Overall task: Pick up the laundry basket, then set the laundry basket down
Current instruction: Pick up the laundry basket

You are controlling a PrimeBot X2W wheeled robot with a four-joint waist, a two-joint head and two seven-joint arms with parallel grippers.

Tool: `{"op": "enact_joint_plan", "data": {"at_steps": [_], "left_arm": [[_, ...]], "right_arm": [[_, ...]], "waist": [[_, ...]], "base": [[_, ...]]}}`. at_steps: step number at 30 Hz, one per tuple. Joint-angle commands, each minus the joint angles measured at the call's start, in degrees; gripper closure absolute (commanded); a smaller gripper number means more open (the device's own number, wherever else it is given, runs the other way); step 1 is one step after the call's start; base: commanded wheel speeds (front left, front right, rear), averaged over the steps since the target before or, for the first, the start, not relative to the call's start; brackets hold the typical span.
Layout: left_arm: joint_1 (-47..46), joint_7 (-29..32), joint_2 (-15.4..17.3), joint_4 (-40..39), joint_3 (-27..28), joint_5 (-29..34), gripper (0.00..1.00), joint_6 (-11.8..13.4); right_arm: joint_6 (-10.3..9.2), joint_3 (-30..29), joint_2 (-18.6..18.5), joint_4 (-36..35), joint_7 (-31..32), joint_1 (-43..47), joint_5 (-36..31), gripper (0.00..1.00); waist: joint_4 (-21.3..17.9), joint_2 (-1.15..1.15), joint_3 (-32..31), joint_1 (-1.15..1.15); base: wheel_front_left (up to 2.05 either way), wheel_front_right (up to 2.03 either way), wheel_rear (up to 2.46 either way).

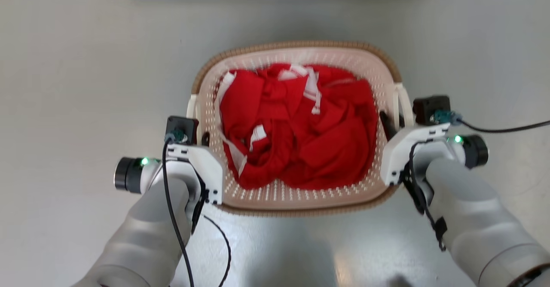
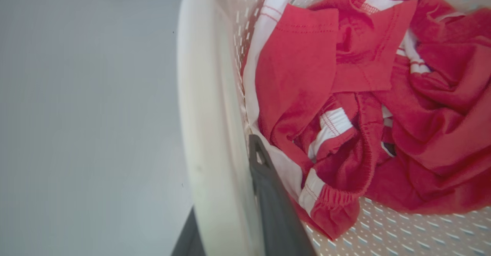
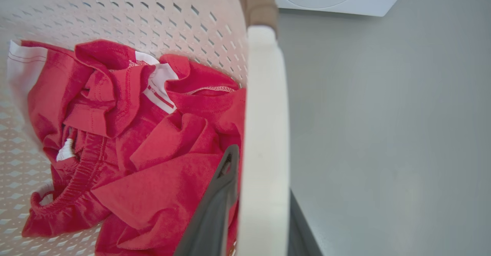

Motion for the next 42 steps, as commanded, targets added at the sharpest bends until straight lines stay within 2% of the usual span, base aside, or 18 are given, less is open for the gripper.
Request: {"op": "enact_joint_plan", "data": {"at_steps": [1, 22, 42], "left_arm": [[1.31, -0.12, 3.56, 1.19, -0.14, 0.71, 1.00, 1.02], [11.18, 9.57, 3.56, 4.03, -3.68, -1.09, 1.00, -0.18], [17.28, 17.45, 3.79, 4.58, -4.96, -2.61, 1.00, -0.66]], "right_arm": [[0.19, 1.28, -1.02, 0.44, 0.64, 3.45, -0.16, 1.00], [0.19, 7.07, -1.02, 0.79, 13.21, 12.51, 7.96, 1.00], [0.19, 10.37, -1.02, 2.23, 20.40, 17.18, 14.14, 1.00]], "waist": [[-0.71, 0.00, -3.31, 0.00], [-1.59, 0.00, -22.58, 0.00], [-1.76, 0.00, -33.39, 0.00]], "base": [[0.00, 0.00, 0.00], [0.00, 0.00, 0.00], [0.00, 0.00, 0.00]]}}
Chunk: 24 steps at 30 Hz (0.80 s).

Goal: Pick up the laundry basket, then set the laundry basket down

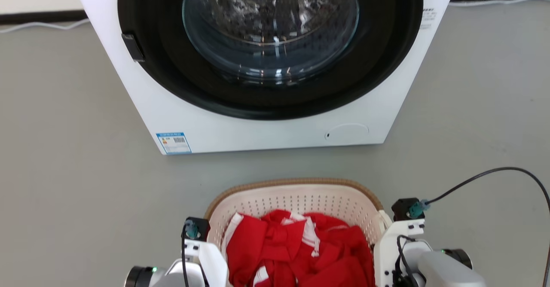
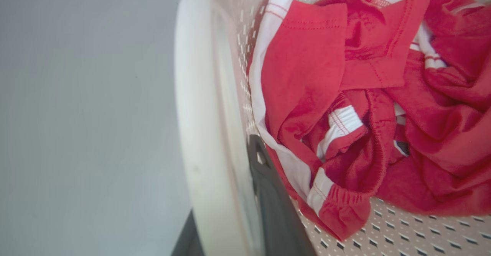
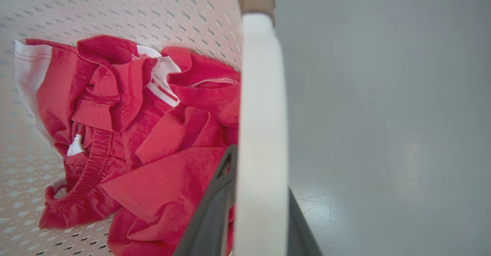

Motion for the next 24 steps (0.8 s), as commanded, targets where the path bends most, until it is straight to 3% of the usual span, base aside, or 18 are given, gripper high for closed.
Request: {"op": "enact_joint_plan", "data": {"at_steps": [1, 24], "left_arm": [[-0.02, -0.12, 4.98, 2.08, 0.06, 0.81, 1.00, 0.95], [3.33, 4.86, 5.16, 2.16, -1.19, -0.07, 1.00, 0.42]], "right_arm": [[0.14, 0.76, -2.67, 0.93, 0.38, 0.49, -0.22, 1.00], [0.14, 3.93, -2.67, 1.85, 4.09, 2.79, 4.89, 1.00]], "waist": [[0.07, 0.00, -0.70, 0.00], [-0.53, 0.00, -5.36, 0.00]], "base": [[0.00, 0.00, 0.00], [0.00, 0.00, 0.00]]}}
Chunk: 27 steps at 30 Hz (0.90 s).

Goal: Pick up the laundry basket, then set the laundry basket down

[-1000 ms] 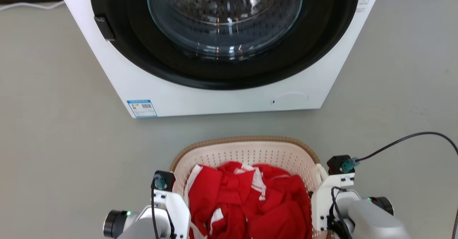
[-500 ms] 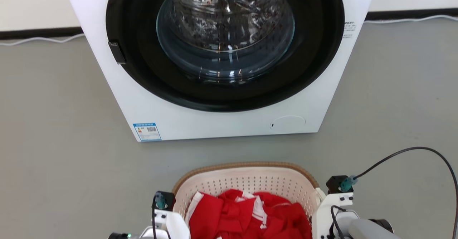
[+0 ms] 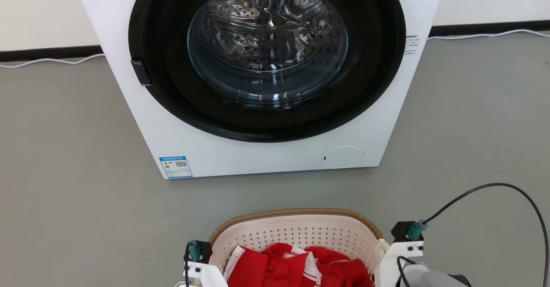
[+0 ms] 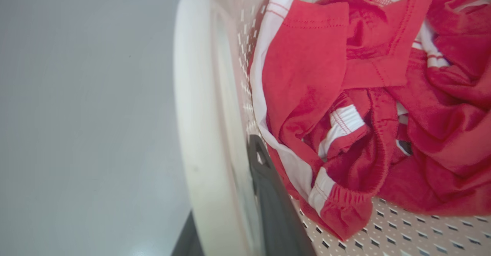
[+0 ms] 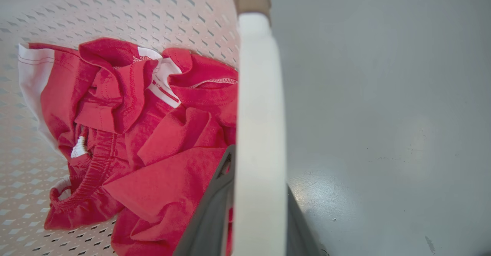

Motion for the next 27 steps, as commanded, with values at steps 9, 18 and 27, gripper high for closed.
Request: {"op": "enact_joint_plan", "data": {"at_steps": [9, 18, 27], "left_arm": [[-0.88, -1.52, 5.30, 2.18, -0.39, 0.98, 1.00, 0.81], [-1.30, -1.90, 5.33, 2.19, -0.60, 0.86, 1.00, 0.82], [-3.42, -4.37, 5.26, 2.17, -0.71, 1.14, 1.00, 1.32]], "right_arm": [[0.12, 1.53, -3.01, 1.36, -0.77, -0.72, 1.52, 1.00], [0.12, 2.46, -3.01, 1.62, -1.27, -1.23, 2.86, 1.00], [0.12, 2.94, -3.01, 1.75, -3.74, -3.23, 3.78, 1.00]], "waist": [[0.14, 0.00, 0.27, 0.00], [0.18, 0.00, 0.85, 0.00], [0.42, 0.00, 4.36, 0.00]], "base": [[0.00, 0.00, 0.00], [0.00, 0.00, 0.00], [0.00, 0.00, 0.00]]}}
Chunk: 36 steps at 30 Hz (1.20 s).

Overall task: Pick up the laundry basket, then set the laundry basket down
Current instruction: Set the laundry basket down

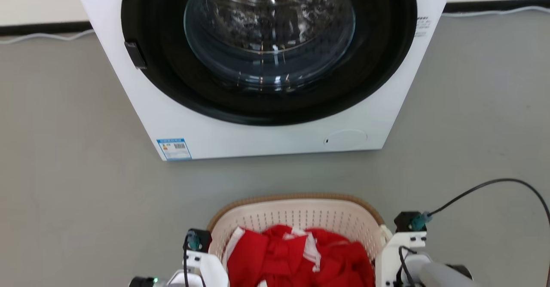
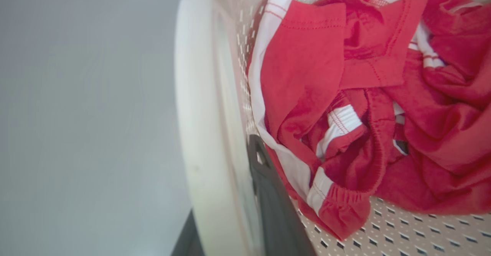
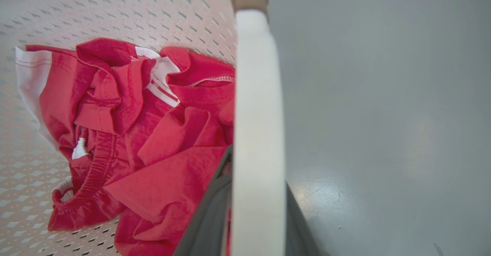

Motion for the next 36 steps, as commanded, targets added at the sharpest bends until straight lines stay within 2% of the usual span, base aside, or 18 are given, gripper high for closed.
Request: {"op": "enact_joint_plan", "data": {"at_steps": [1, 10, 23, 36], "left_arm": [[-2.35, -0.82, 5.12, 2.14, 0.05, 1.15, 1.00, 1.59], [-5.15, -5.38, 5.01, 2.11, 0.31, 1.31, 1.00, 2.57], [-11.98, -8.83, 4.87, 2.02, -0.26, 2.31, 1.00, 3.32], [-18.81, -15.74, 4.81, 1.90, 0.74, 2.27, 1.00, 4.94]], "right_arm": [[0.12, 0.62, -3.01, 1.02, -1.25, -2.10, 0.00, 1.00], [0.12, 1.16, -3.01, 1.26, -7.13, -5.54, -0.03, 1.00], [0.12, 0.86, -3.01, 1.90, -11.30, -11.34, -0.04, 1.00], [0.12, -3.30, -3.01, 2.06, -18.44, -16.88, -4.40, 1.00]], "waist": [[0.13, 0.00, 1.24, 0.00], [0.70, 0.00, 8.01, 0.00], [1.68, 0.00, 20.36, 0.00], [2.41, 0.00, 31.18, 0.00]], "base": [[0.00, 0.00, 0.00], [0.00, 0.00, 0.00], [0.00, 0.00, 0.00], [0.00, 0.00, 0.00]]}}
